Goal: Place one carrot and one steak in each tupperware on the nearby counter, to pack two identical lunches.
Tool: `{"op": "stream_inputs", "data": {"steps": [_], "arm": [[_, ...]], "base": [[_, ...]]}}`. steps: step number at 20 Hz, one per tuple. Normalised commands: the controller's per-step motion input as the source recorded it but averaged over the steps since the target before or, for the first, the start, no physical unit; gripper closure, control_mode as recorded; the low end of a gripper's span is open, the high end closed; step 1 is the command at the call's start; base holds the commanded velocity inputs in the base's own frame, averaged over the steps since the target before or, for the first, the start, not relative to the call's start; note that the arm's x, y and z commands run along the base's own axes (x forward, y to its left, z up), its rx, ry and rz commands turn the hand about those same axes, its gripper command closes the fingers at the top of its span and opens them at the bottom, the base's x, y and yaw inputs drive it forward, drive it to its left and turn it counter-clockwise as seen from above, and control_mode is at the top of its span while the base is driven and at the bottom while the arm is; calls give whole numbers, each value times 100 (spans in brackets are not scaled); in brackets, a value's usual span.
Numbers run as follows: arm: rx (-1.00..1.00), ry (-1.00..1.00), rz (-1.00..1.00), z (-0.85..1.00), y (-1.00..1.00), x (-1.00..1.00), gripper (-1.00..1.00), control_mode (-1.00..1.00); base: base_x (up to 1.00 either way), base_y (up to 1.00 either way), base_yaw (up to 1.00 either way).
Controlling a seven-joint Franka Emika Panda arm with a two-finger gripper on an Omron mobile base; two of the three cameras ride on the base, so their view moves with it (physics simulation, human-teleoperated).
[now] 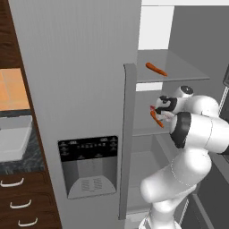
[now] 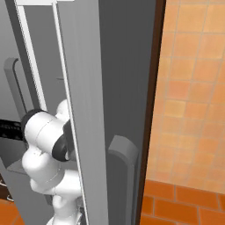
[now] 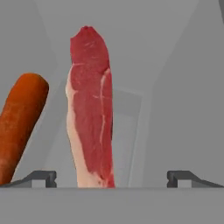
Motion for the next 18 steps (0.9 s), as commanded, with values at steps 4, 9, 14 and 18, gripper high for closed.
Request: {"op": "stream_inputs", "data": {"steps": [4, 9, 14, 18], "arm": [[0, 0, 0, -18, 4, 33, -100, -100], [0, 7, 0, -71, 4, 4, 100, -100], [-1, 3, 0, -83, 37, -24, 100, -100], [-7, -3, 0, -54, 61, -91, 100, -100]], "base": [[0, 0, 0], [0, 0, 0], [0, 0, 0], [0, 0, 0]]}}
